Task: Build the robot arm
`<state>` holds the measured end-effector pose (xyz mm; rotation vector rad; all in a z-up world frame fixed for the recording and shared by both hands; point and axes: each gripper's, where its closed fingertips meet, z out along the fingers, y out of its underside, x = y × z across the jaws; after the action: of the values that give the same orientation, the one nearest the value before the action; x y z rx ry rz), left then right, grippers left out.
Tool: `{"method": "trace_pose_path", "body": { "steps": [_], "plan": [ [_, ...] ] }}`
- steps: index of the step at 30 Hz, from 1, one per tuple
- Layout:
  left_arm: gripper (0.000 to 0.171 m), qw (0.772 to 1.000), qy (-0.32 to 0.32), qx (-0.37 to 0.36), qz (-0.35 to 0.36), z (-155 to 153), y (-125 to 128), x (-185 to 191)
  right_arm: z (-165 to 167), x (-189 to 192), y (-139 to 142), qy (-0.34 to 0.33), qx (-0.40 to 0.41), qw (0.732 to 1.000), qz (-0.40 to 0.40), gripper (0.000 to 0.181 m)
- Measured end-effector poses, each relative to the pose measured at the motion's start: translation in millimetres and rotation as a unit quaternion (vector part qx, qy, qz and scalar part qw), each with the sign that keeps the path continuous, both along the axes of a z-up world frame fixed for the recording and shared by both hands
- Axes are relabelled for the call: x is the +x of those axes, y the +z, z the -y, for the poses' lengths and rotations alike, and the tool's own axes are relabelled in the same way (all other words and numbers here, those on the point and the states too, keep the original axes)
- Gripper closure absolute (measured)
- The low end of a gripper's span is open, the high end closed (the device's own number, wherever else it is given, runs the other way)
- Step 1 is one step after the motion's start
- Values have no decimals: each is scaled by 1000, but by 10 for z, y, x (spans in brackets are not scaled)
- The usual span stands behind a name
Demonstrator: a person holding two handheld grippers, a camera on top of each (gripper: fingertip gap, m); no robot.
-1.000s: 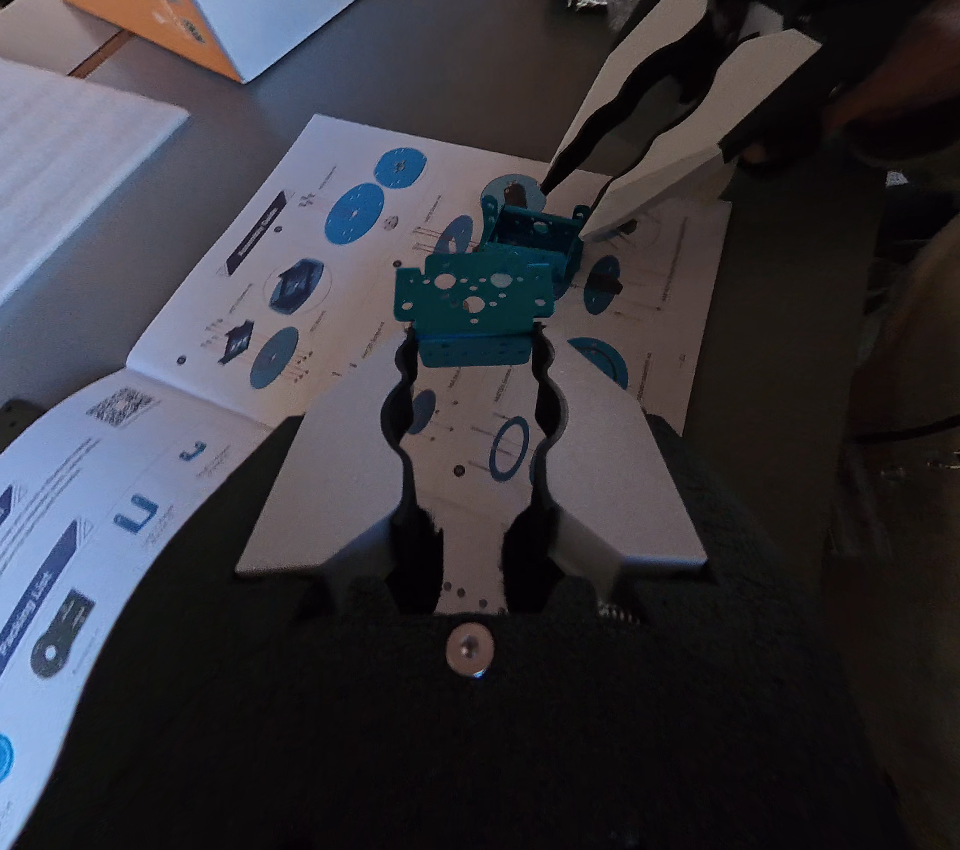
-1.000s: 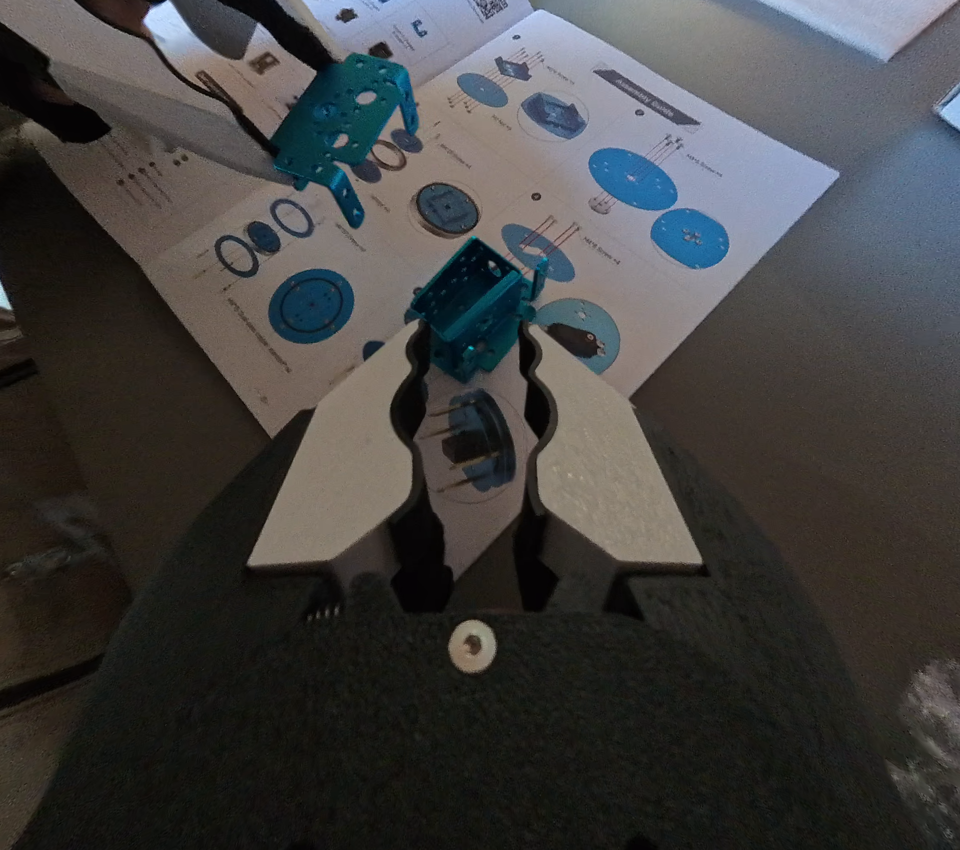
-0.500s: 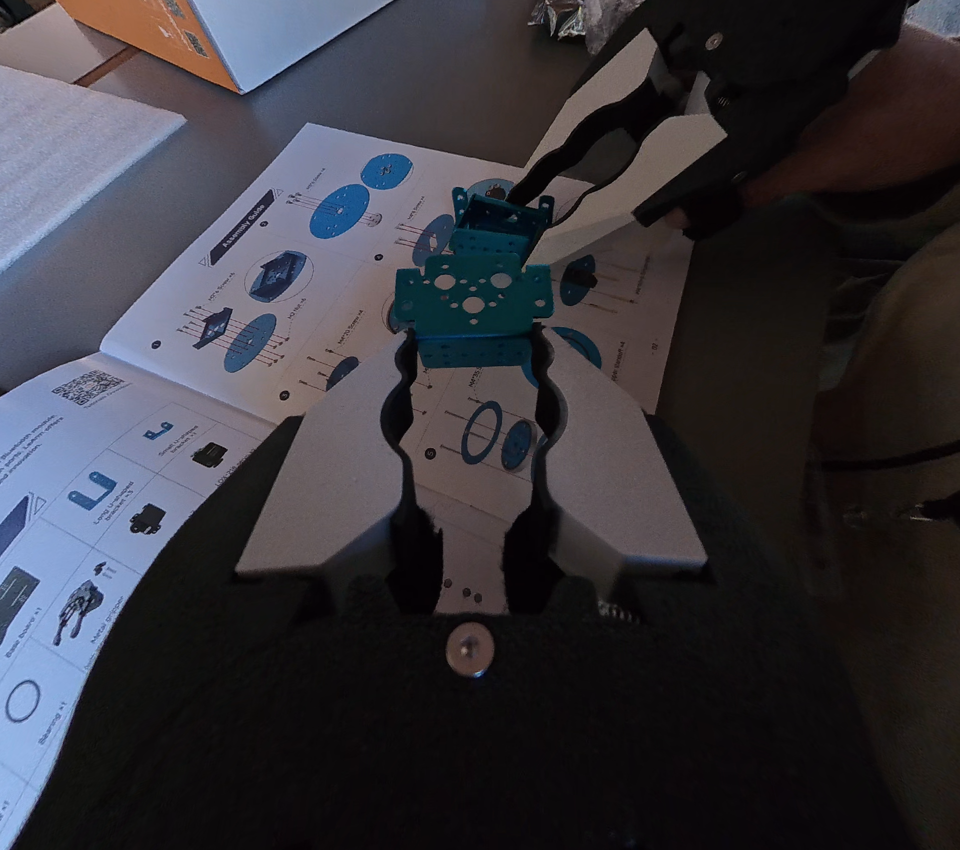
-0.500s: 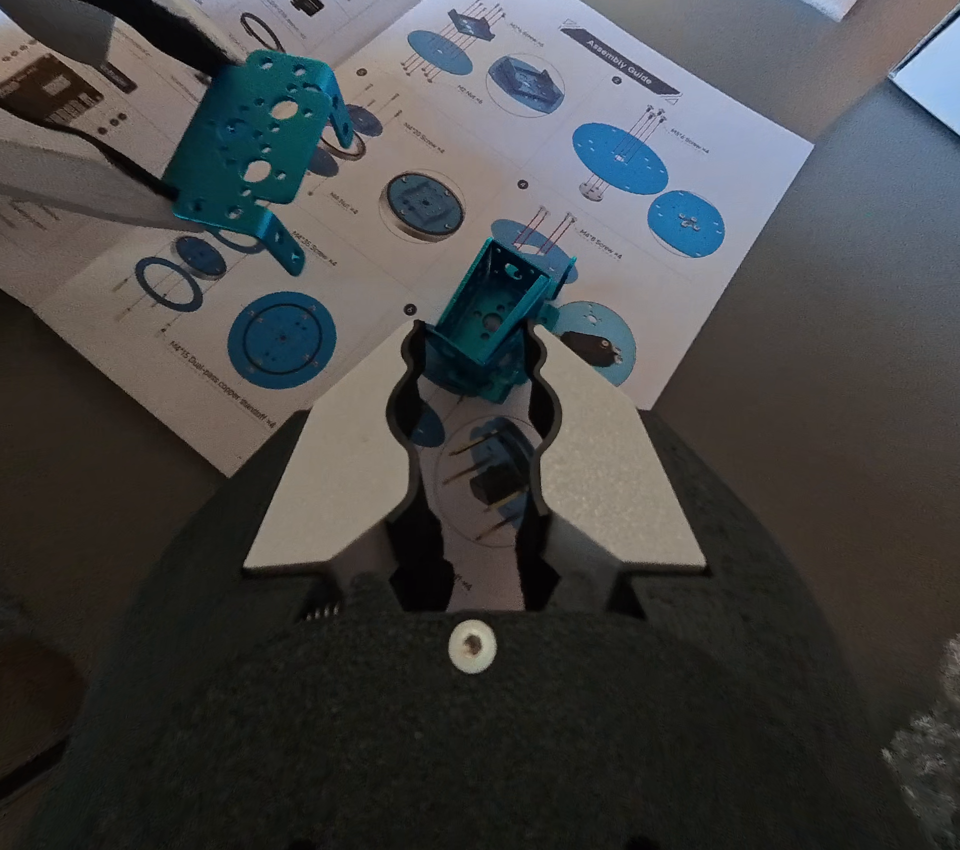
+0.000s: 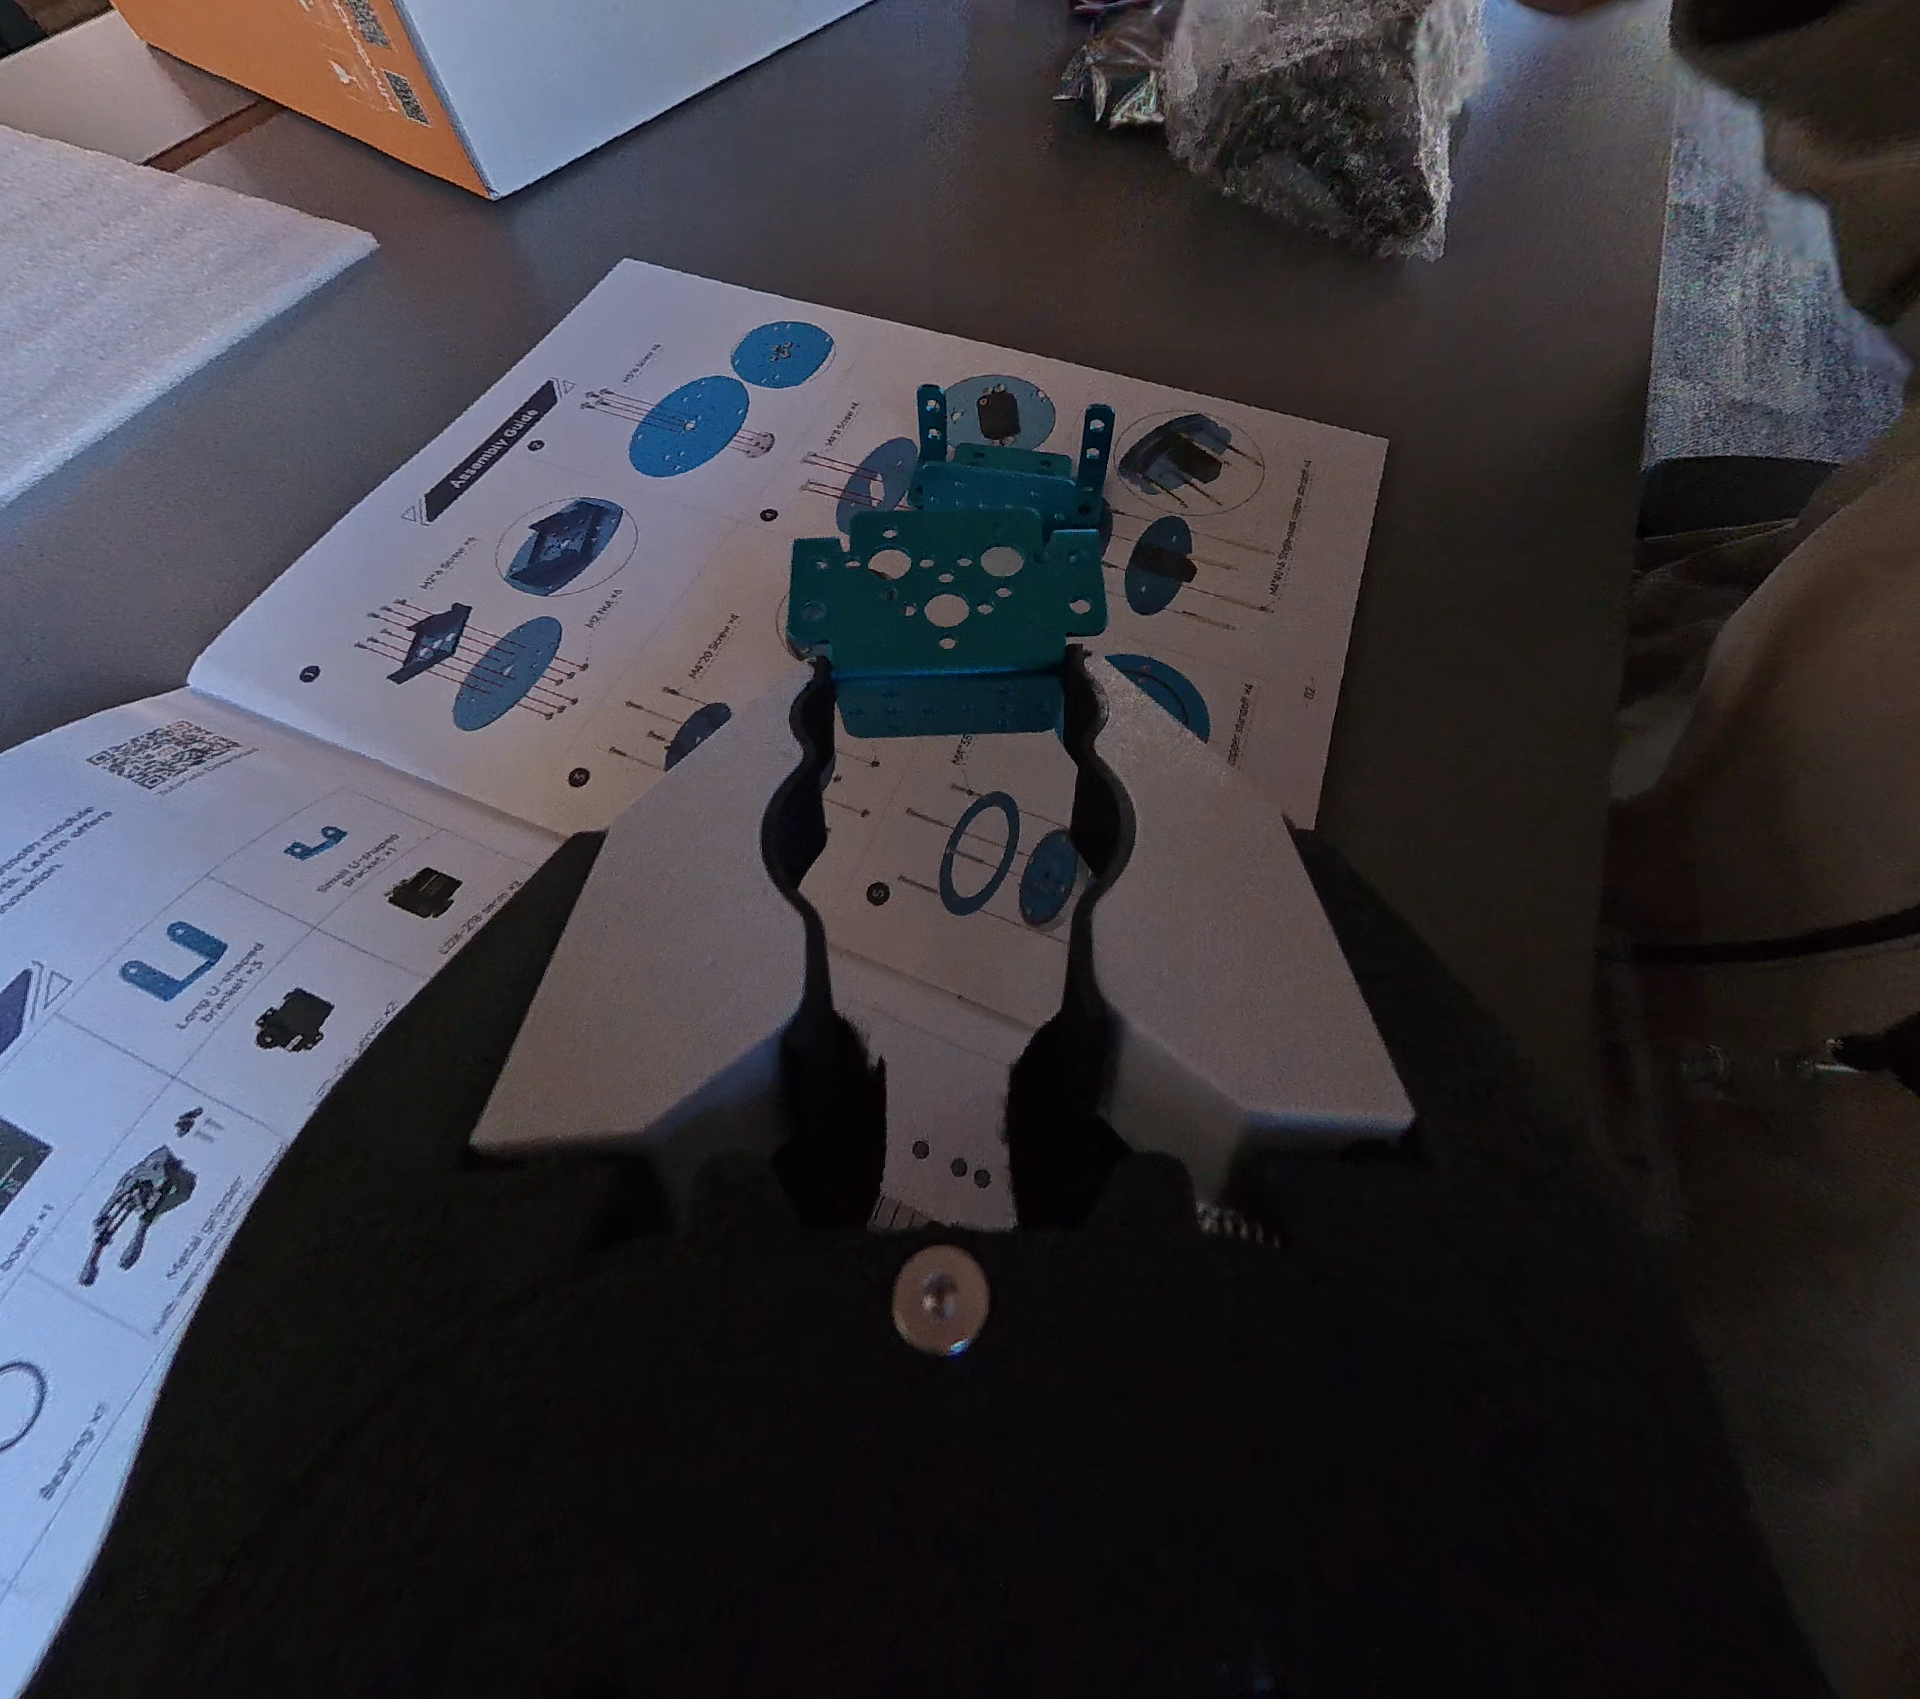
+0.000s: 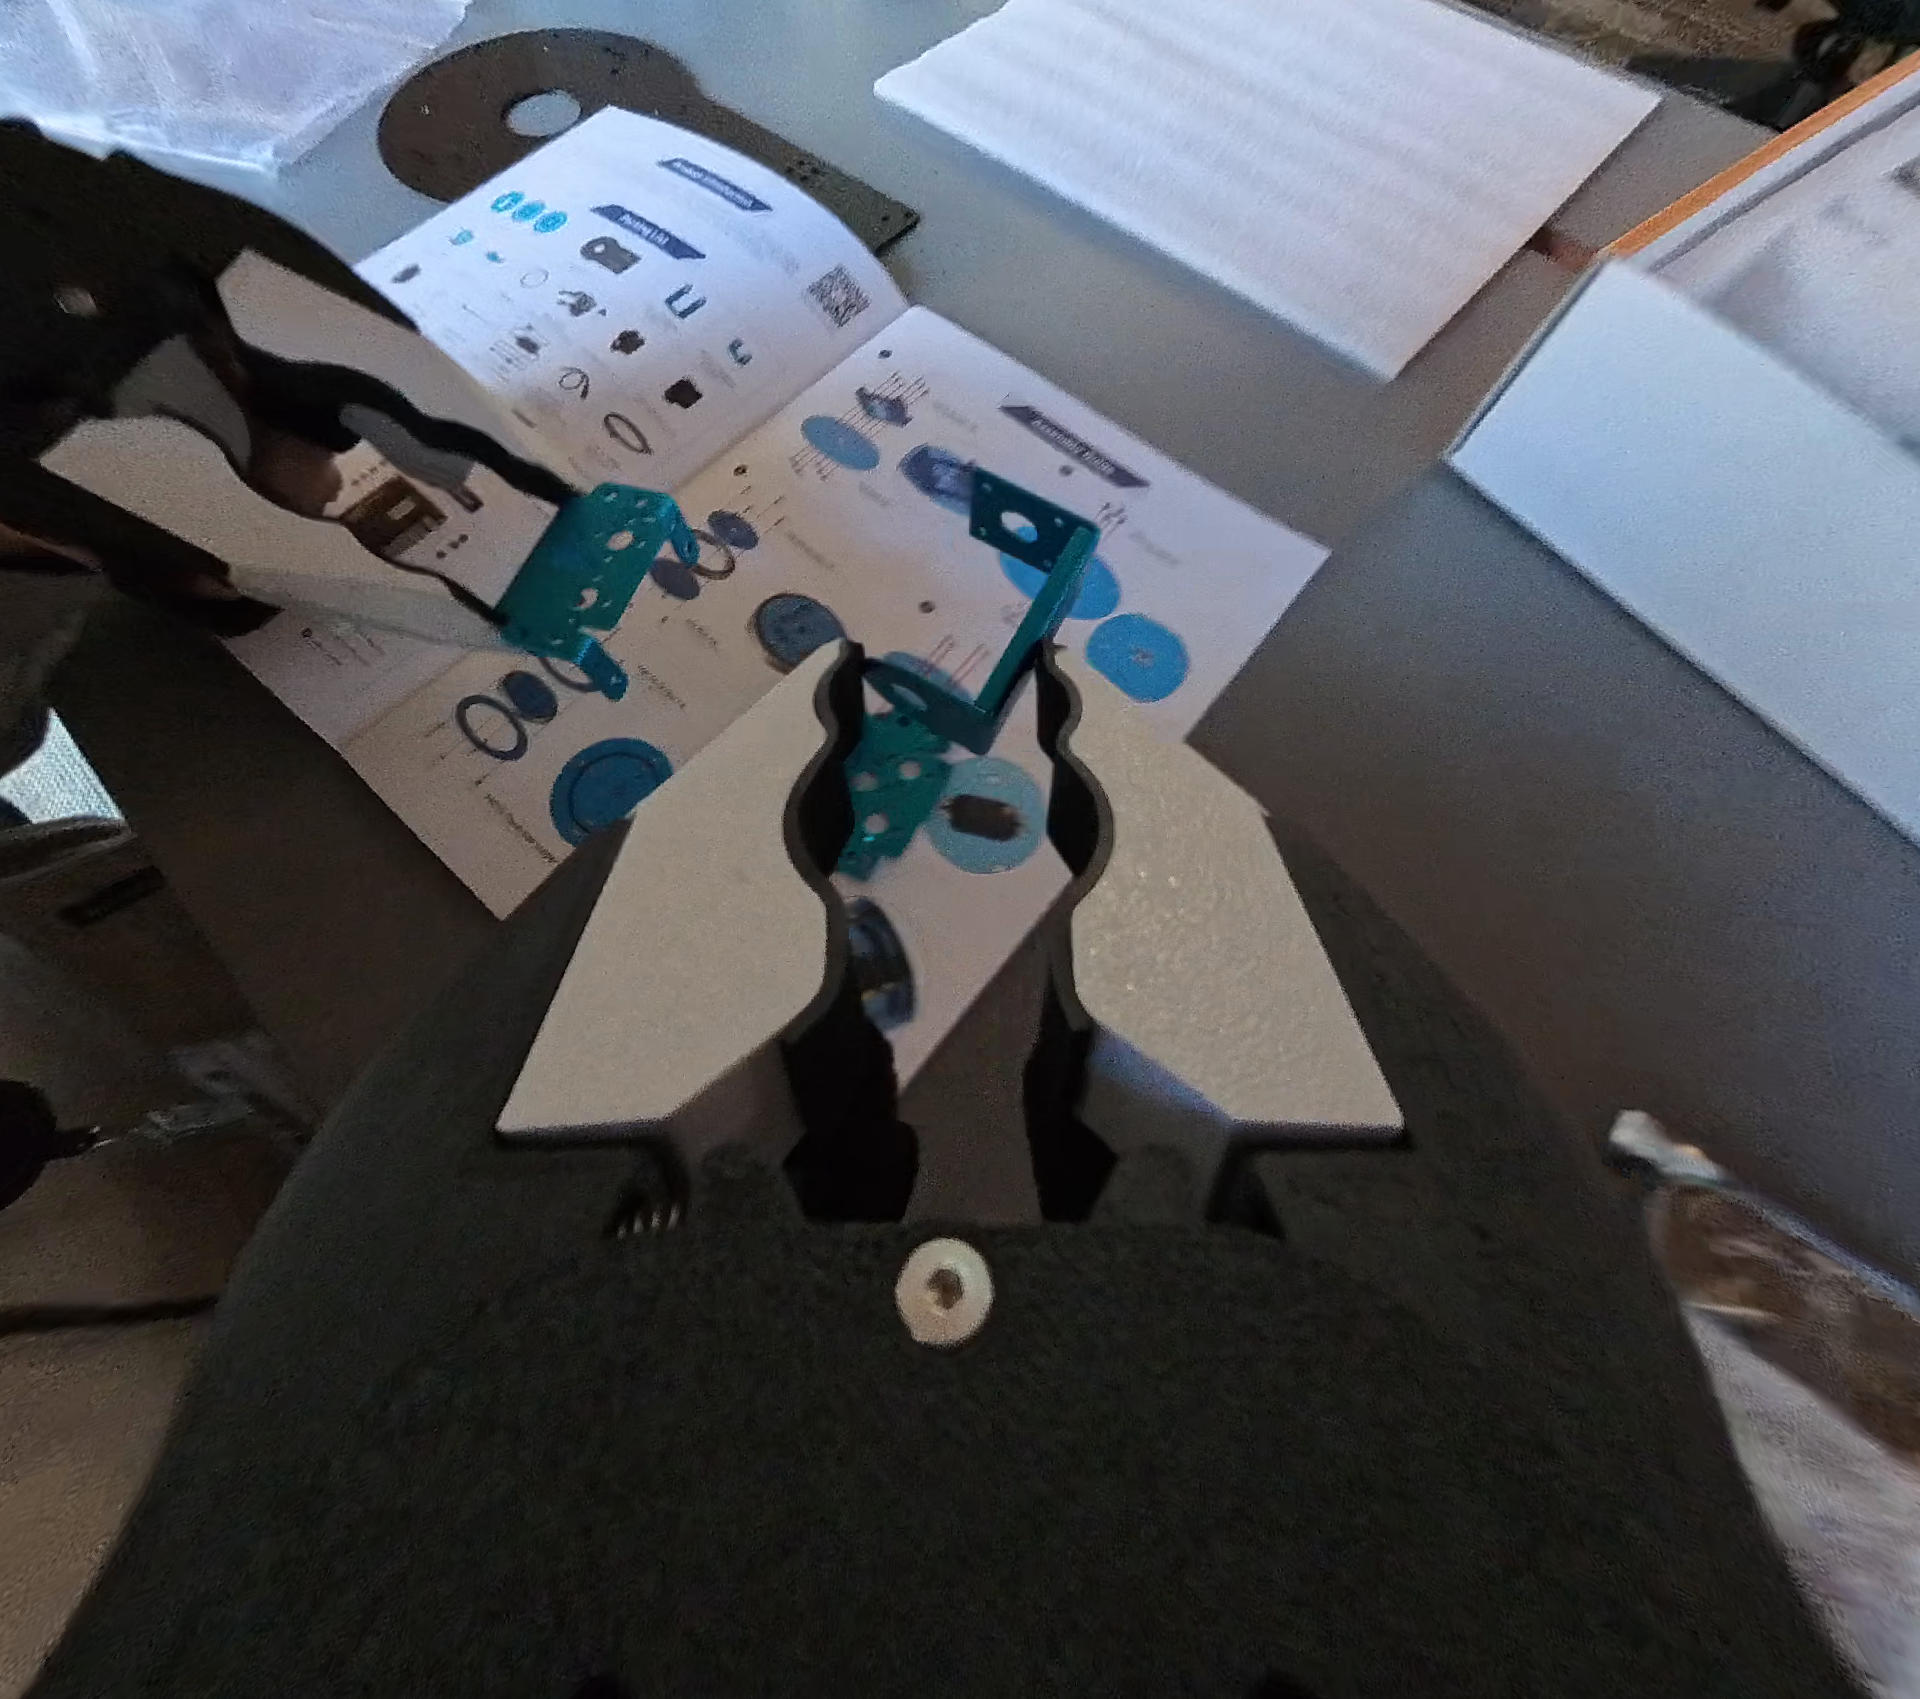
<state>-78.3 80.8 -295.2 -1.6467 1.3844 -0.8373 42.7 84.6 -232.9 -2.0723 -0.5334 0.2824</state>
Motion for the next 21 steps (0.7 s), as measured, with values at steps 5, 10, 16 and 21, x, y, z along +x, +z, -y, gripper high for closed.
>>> {"method": "trace_pose_path", "body": {
  "steps": [5,10,16,21],
  "plan": [
    [129,1000,-2,-7,4,11,24,34,-386,745,518,-11,25,995,99,149],
    [129,1000,-4,-15,12,45,104,106,-1223,1583,554,2,-33,992,126,149],
    [129,1000,5,-10,13,-17,188,233,-2255,1834,-188,81,-191,975,74,149],
    [128,999,29,-21,5,-164,168,263,-2585,1801,-715,136,-268,946,119,149]
  ]
}}
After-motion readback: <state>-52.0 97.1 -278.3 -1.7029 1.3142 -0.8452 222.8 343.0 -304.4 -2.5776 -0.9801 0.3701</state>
